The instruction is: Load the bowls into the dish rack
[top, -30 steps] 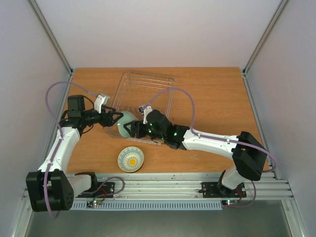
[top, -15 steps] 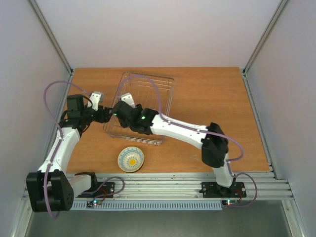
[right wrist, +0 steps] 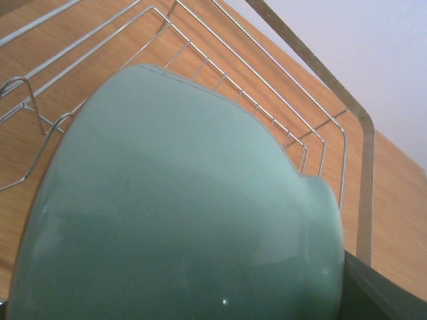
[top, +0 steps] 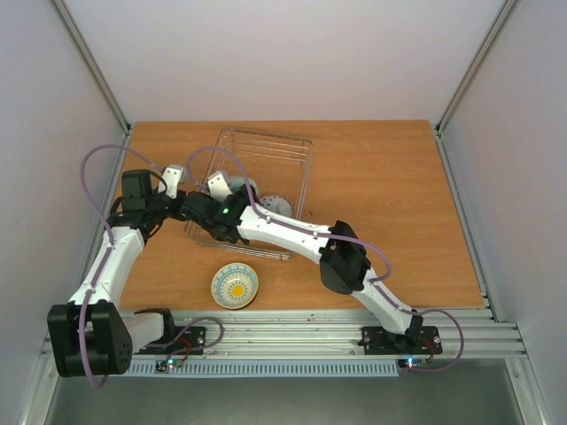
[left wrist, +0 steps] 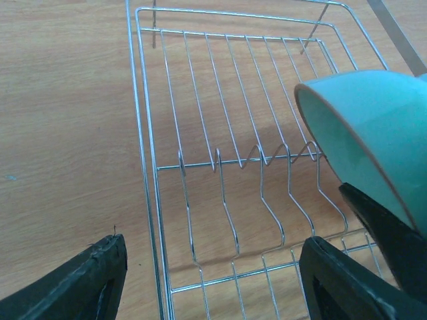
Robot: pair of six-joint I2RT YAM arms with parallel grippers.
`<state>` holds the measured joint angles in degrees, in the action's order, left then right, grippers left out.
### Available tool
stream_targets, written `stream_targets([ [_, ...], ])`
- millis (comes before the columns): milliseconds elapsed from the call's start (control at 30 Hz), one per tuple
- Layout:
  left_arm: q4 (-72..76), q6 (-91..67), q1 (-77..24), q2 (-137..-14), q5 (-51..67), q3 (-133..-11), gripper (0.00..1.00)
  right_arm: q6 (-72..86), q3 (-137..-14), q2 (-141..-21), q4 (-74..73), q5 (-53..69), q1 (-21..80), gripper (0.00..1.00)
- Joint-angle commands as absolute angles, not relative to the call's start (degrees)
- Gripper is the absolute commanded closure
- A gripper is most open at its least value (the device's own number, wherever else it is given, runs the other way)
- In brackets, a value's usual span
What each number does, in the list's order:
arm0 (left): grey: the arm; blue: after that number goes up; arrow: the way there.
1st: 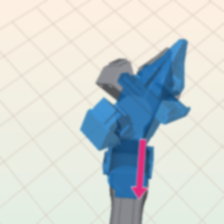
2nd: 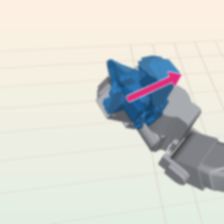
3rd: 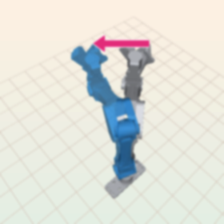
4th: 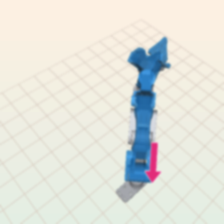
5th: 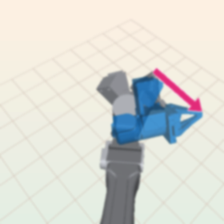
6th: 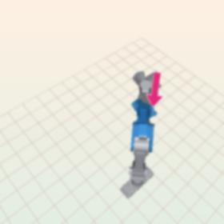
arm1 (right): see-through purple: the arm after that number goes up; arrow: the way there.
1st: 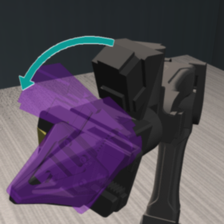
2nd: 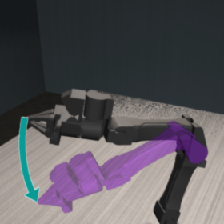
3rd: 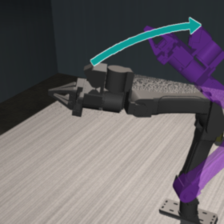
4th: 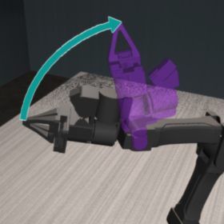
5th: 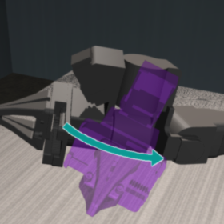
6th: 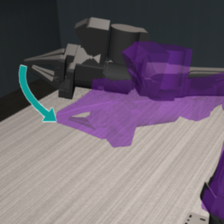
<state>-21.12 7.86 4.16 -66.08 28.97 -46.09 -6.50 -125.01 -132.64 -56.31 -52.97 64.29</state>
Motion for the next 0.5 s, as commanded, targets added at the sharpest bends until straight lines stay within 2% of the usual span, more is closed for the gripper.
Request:
stream_targets([
  [0,-19.2,7.7,4.4,-65.8,30.4,-47.0,0.28,-6.8,-130.8,-135.1,-60.6,-59.9,64.9,0.99],
  [267,-19.3,7.8,4.5,-65.5,31.2,-46.9,0.28,-2.9,-137.7,-140.8,-68.2,-63.5,64.9,0.99],
  [467,-19.2,7.8,4.5,-65.7,31.6,-46.8,0.28,-2.1,-137.8,-141.4,-69.3,-64.2,65.5,0.99],
])
